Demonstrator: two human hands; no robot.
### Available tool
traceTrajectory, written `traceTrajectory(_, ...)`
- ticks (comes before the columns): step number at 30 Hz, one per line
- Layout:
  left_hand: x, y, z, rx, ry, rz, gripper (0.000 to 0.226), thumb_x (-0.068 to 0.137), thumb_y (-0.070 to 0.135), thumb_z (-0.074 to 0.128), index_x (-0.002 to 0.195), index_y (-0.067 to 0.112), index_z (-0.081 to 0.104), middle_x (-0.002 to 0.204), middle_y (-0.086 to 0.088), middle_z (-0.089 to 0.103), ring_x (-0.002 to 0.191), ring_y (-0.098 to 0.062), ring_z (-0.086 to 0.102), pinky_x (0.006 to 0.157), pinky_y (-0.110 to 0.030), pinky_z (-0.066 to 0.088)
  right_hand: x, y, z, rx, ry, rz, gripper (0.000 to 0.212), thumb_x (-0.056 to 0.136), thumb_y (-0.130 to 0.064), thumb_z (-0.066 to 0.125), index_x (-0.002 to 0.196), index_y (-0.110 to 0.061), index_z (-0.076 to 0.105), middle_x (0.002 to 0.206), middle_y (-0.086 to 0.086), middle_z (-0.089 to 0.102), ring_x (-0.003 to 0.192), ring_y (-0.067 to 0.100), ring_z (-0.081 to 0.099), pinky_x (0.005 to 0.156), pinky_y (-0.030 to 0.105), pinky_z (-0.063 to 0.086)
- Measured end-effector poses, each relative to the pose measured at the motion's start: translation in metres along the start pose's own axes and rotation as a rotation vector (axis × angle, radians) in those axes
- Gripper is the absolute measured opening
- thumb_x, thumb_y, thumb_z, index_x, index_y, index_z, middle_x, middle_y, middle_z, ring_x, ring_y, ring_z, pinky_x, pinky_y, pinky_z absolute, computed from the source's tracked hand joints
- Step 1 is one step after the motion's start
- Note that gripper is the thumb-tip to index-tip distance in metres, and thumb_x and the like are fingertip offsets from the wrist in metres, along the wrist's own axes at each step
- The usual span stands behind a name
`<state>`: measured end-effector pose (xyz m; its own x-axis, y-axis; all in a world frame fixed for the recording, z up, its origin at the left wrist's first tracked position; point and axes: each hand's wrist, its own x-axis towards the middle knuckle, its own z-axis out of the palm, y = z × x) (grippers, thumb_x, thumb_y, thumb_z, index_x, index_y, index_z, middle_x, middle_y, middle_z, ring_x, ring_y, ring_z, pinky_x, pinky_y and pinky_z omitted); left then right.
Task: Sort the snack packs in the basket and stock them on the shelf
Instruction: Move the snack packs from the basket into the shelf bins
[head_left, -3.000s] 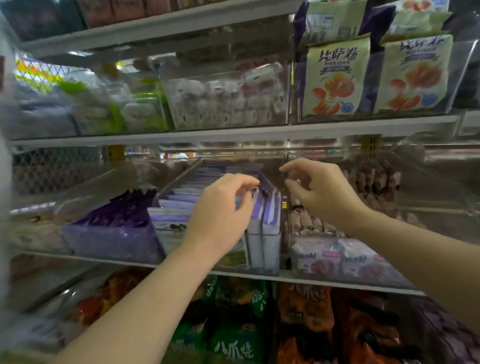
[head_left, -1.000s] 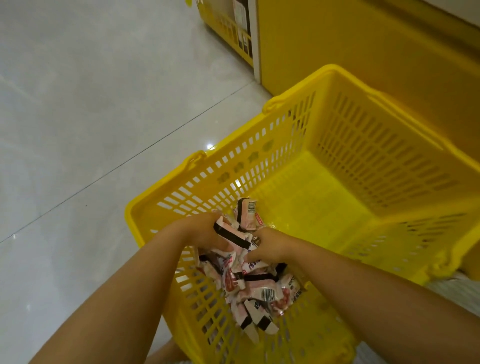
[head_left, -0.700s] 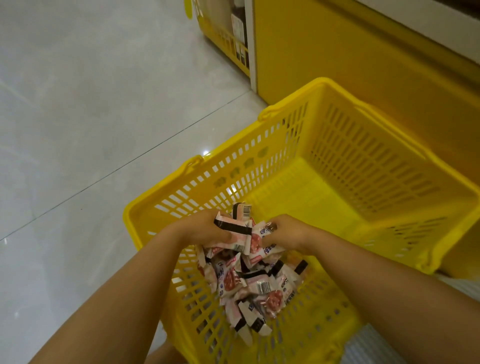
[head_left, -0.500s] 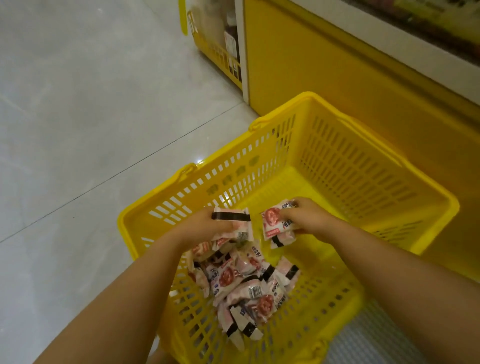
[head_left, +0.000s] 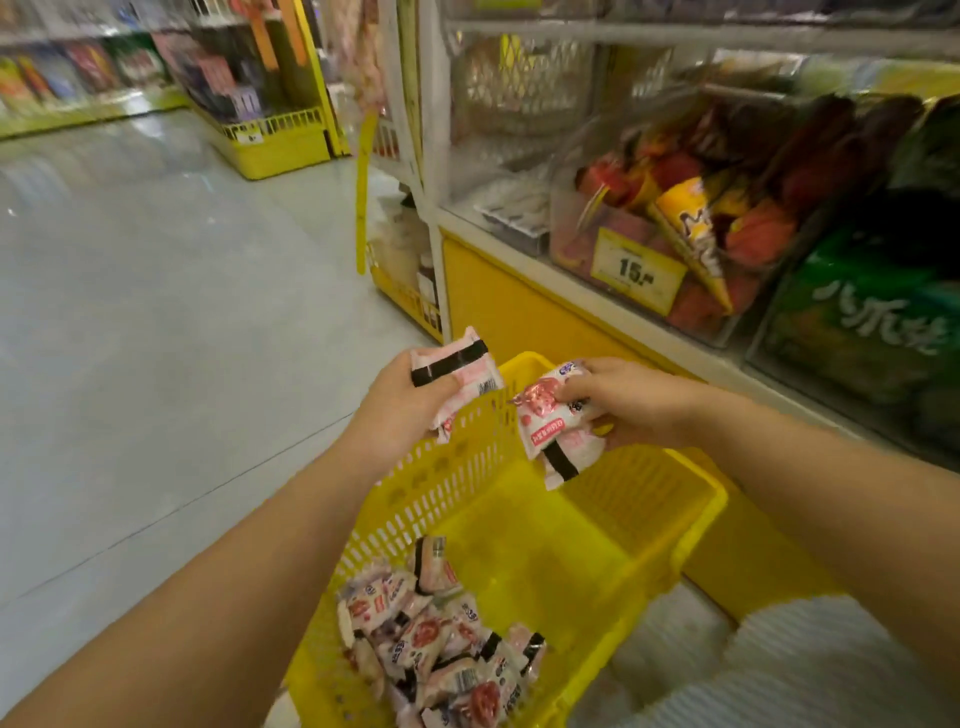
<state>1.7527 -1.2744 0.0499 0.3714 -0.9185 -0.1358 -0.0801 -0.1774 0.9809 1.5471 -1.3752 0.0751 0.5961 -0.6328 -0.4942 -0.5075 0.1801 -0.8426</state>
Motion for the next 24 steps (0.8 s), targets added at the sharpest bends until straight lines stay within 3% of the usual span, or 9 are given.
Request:
traceTrajectory(3,-0.020,0.048,0.008,0.104,-0.112,0.243,0.020,0.066,0.046,0.074,0.084,0.052,0.066,0.071,0.017,0.070,0.065,0.003,0.063,0.057,-0.016,0.049,-0.040,-0.024,-0.006,-0.085,-0.150,-0.026,0.017,0.095,-0.017,0.050,0.110,-0.015,0.057,0.100,0.009,0.071,0.088,0.021,0.064,0.076,0.035,0.047)
traceTrajectory(5,-0.033,0.071,0.016,0.177,-0.171,0.372,0.023,0.064,0.052,0.071,0.085,0.060,0.064,0.076,0.021,0.069,0.066,0.009,0.061,0.058,-0.012,0.048,-0.061,-0.035,-0.008,-0.093,-0.128,-0.066,0.022,0.096,-0.020,0.051,0.115,-0.014,0.059,0.112,0.011,0.070,0.103,0.029,0.063,0.085,0.039,0.045)
traceTrajectory(9,-0.044,0.089,0.024,0.362,-0.085,0.525,0.027,0.080,0.035,0.075,0.097,0.051,0.060,0.107,0.014,0.058,0.097,0.004,0.057,0.080,-0.015,0.045,-0.085,-0.047,-0.010,0.055,0.018,-0.158,0.020,0.093,-0.025,0.059,0.108,-0.012,0.065,0.110,0.012,0.070,0.099,0.027,0.061,0.095,0.045,0.046)
traceTrajectory(13,-0.052,0.092,0.029,0.388,-0.148,0.520,0.039,0.079,0.031,0.077,0.109,0.046,0.060,0.120,0.008,0.049,0.102,0.014,0.052,0.080,-0.002,0.039,-0.091,-0.044,-0.005,0.160,0.063,-0.198,0.024,0.093,-0.026,0.059,0.110,-0.010,0.065,0.111,0.014,0.070,0.100,0.027,0.064,0.095,0.047,0.048)
traceTrajectory(16,-0.050,0.094,0.033,0.330,-0.209,0.464,0.030,0.074,0.061,0.065,0.104,0.056,0.062,0.122,0.010,0.046,0.105,0.007,0.054,0.087,-0.010,0.044,-0.090,-0.041,-0.007,0.206,0.132,-0.223,0.024,0.092,-0.024,0.061,0.111,-0.010,0.065,0.108,0.013,0.071,0.105,0.030,0.066,0.093,0.048,0.050)
traceTrajectory(18,-0.047,0.095,0.039,0.181,-0.237,0.377,0.030,0.081,0.071,0.052,0.101,0.055,0.067,0.124,0.007,0.048,0.115,-0.007,0.055,0.090,-0.028,0.052,-0.090,-0.039,-0.012,0.239,0.143,-0.238,0.024,0.092,-0.026,0.061,0.110,-0.012,0.067,0.107,0.011,0.072,0.105,0.028,0.066,0.091,0.046,0.052)
traceTrajectory(20,-0.044,0.094,0.044,0.087,-0.228,0.330,0.033,0.079,0.062,0.054,0.102,0.046,0.070,0.125,0.001,0.051,0.116,-0.017,0.058,0.084,-0.038,0.058,-0.091,-0.037,-0.016,0.301,0.112,-0.234,0.027,0.093,-0.032,0.058,0.113,-0.016,0.067,0.110,0.011,0.071,0.107,0.027,0.065,0.089,0.044,0.053)
traceTrajectory(24,-0.038,0.086,0.052,-0.008,-0.234,0.264,0.042,0.076,0.040,0.077,0.114,0.034,0.063,0.128,-0.010,0.056,0.105,-0.023,0.066,0.079,-0.042,0.059,-0.093,-0.035,-0.017,0.407,-0.003,-0.235,0.034,0.090,-0.040,0.056,0.116,-0.022,0.067,0.115,0.013,0.069,0.109,0.030,0.065,0.085,0.045,0.056)
